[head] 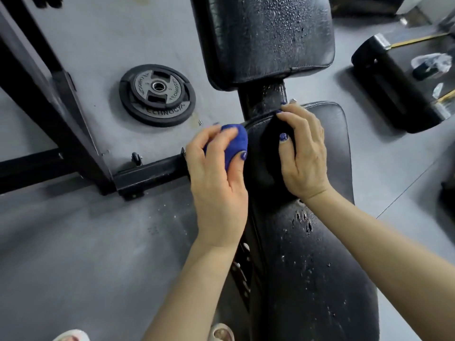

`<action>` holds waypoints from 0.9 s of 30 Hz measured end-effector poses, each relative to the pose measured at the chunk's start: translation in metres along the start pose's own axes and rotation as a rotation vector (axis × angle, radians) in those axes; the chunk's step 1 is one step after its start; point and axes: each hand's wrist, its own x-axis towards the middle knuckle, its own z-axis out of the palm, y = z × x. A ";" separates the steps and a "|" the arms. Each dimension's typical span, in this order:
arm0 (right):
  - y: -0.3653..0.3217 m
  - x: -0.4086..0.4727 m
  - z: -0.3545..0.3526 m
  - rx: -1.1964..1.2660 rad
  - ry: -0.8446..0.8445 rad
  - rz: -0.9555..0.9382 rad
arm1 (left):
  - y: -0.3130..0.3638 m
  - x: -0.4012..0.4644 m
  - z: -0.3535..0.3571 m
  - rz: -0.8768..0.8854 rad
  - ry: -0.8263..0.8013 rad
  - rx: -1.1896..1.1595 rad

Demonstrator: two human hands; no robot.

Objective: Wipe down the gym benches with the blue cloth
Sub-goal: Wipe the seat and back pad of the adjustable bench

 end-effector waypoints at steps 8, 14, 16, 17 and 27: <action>0.000 0.000 0.001 0.027 0.002 -0.008 | 0.000 0.035 0.006 0.024 -0.094 0.063; 0.000 0.001 0.000 0.036 0.002 0.001 | 0.003 0.005 -0.016 0.142 -0.157 0.154; 0.000 0.000 -0.001 0.035 -0.004 -0.003 | 0.004 0.025 -0.007 0.140 -0.188 0.122; 0.000 0.000 -0.001 0.033 -0.008 -0.005 | 0.006 0.038 0.000 0.138 -0.214 0.102; -0.002 0.005 -0.007 0.048 -0.066 0.007 | 0.018 0.012 -0.004 0.118 -0.212 0.185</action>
